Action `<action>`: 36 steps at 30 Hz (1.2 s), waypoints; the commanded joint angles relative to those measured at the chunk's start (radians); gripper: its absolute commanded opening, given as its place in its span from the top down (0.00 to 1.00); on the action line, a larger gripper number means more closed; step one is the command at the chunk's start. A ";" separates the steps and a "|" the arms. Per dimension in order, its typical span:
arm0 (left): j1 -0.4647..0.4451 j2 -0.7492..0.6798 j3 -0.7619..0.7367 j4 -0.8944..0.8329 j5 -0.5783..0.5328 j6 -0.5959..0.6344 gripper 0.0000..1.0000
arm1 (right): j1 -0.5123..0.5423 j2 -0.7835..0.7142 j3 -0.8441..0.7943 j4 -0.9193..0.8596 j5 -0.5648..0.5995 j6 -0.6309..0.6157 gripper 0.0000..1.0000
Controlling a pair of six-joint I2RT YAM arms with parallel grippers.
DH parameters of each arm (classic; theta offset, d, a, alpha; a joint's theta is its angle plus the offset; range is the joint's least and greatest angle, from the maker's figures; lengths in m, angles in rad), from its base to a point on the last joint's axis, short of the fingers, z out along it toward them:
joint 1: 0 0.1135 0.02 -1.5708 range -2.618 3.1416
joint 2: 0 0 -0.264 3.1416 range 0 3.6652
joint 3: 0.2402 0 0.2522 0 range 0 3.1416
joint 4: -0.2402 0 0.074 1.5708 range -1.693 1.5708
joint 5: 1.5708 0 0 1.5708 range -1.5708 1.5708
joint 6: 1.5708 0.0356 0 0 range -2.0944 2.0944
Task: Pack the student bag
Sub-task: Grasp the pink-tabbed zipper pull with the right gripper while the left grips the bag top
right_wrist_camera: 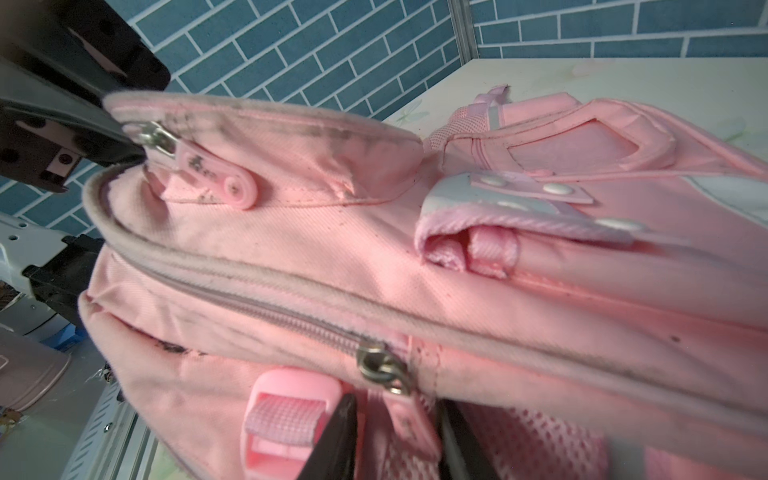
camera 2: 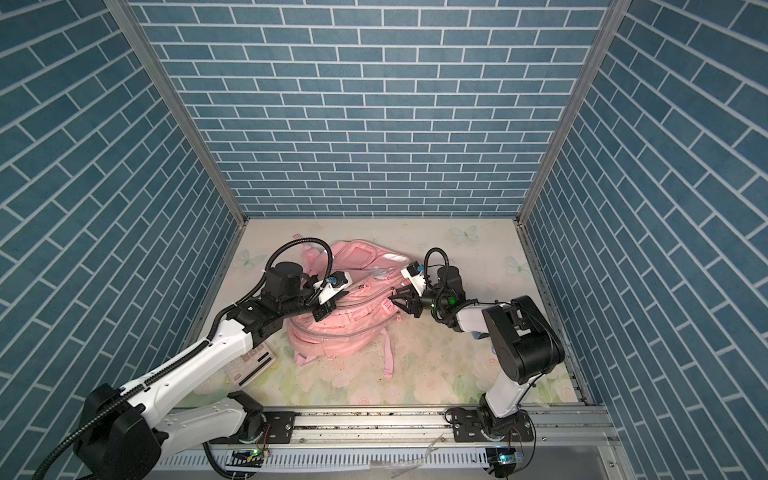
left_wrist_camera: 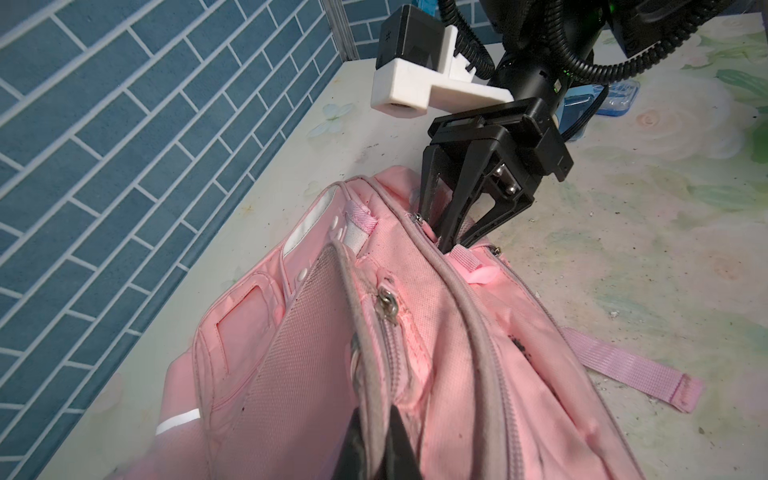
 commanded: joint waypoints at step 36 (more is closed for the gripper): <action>-0.109 0.075 0.010 0.277 -0.362 -0.327 1.00 | 0.196 -0.349 0.055 -0.448 0.420 -0.132 1.00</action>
